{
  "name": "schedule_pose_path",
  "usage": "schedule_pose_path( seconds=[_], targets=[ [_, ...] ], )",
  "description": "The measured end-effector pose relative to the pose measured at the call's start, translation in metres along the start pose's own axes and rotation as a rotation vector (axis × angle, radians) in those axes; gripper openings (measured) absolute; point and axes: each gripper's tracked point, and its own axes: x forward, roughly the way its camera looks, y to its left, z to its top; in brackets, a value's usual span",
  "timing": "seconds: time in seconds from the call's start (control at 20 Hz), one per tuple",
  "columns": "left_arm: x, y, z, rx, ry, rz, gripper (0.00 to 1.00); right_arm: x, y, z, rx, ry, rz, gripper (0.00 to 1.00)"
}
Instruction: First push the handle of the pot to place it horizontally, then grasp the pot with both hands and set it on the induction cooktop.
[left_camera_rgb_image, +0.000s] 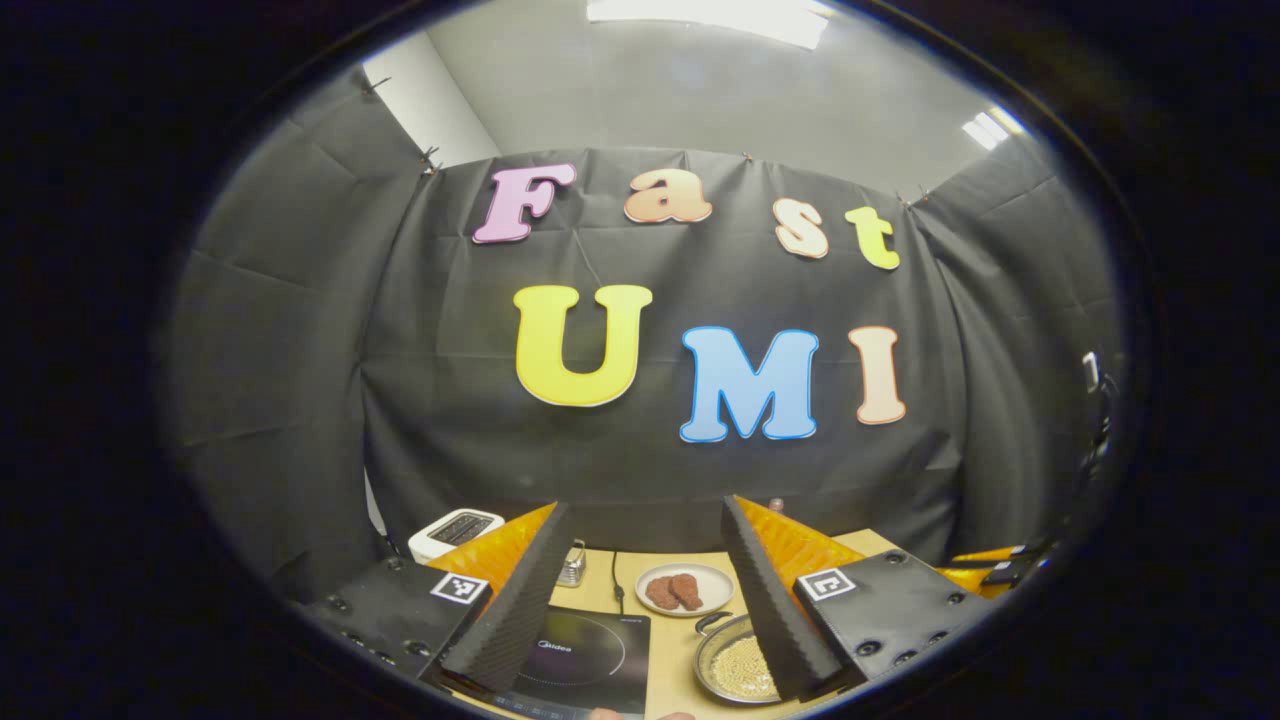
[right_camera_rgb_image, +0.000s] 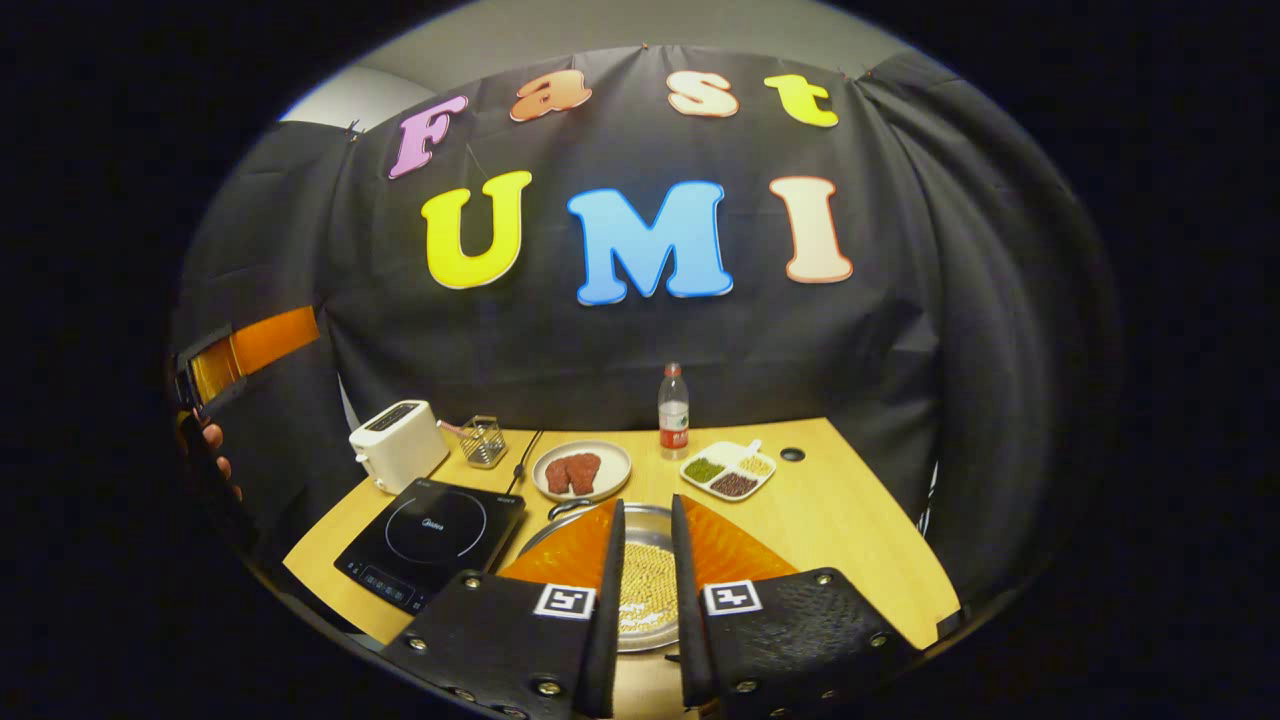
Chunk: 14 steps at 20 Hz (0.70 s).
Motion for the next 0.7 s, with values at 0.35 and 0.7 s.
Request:
schedule_pose_path(
  seconds=[0.35, 0.7],
  targets=[
    [-0.004, 0.010, -0.010, 0.011, 0.021, 0.020, 0.95, 0.010, -0.011, -0.095, 0.027, 0.300, 0.023, 0.01],
    [-0.009, 0.020, -0.017, 0.016, 0.040, 0.051, 0.95, 0.016, -0.015, -0.171, 0.086, 0.551, 0.051, 0.01]
  ],
)
